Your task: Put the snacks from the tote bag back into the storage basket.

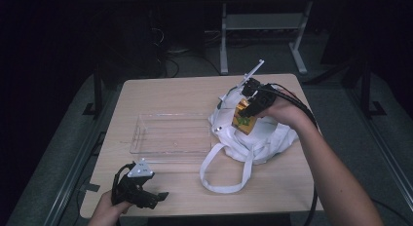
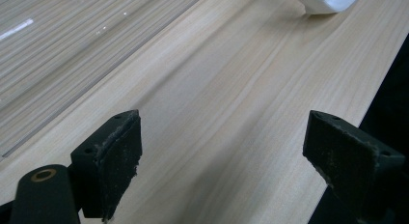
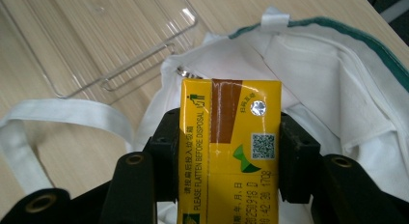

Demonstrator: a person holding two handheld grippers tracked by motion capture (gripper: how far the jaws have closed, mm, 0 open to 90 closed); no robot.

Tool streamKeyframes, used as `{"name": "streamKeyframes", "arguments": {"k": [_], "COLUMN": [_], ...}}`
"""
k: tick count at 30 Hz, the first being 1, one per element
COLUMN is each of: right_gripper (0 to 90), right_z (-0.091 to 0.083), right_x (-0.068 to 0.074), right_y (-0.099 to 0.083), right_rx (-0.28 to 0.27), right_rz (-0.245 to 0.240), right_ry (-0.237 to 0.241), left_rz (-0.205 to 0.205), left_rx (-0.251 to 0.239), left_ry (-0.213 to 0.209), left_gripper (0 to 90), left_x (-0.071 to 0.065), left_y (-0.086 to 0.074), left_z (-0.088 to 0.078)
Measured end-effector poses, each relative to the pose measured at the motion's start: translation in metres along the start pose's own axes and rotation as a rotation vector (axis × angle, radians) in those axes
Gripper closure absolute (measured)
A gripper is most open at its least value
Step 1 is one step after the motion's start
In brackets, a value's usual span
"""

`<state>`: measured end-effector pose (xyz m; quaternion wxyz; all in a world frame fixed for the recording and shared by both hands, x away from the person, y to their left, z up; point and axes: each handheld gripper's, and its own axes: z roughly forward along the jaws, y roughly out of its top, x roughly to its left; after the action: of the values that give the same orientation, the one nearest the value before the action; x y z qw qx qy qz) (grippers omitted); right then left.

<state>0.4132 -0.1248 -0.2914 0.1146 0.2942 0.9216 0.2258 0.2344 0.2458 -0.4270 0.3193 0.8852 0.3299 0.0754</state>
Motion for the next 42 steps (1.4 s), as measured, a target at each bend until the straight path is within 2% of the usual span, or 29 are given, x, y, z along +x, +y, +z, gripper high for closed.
{"name": "streamKeyframes", "arguments": {"k": [8,25,42], "right_gripper": [51.4,51.4,51.5], "right_z": [-0.003,-0.007,0.006], "right_x": [0.011,0.042,0.069], "right_y": [0.013,0.051,0.077], "right_rx": [-0.015,-0.039,-0.053], "right_rz": [-0.040,-0.134,-0.195], "right_ry": [0.031,0.062,0.105], "left_rz": [0.004,0.013,0.013], "left_rx": [-0.004,-0.006,-0.008], "left_ry": [0.003,0.001,-0.001], "left_gripper": [13.3,13.3,13.3], "left_x": [0.000,-0.001,-0.001], "left_y": [0.000,0.000,0.000], "left_z": [0.000,-0.002,-0.003]}}
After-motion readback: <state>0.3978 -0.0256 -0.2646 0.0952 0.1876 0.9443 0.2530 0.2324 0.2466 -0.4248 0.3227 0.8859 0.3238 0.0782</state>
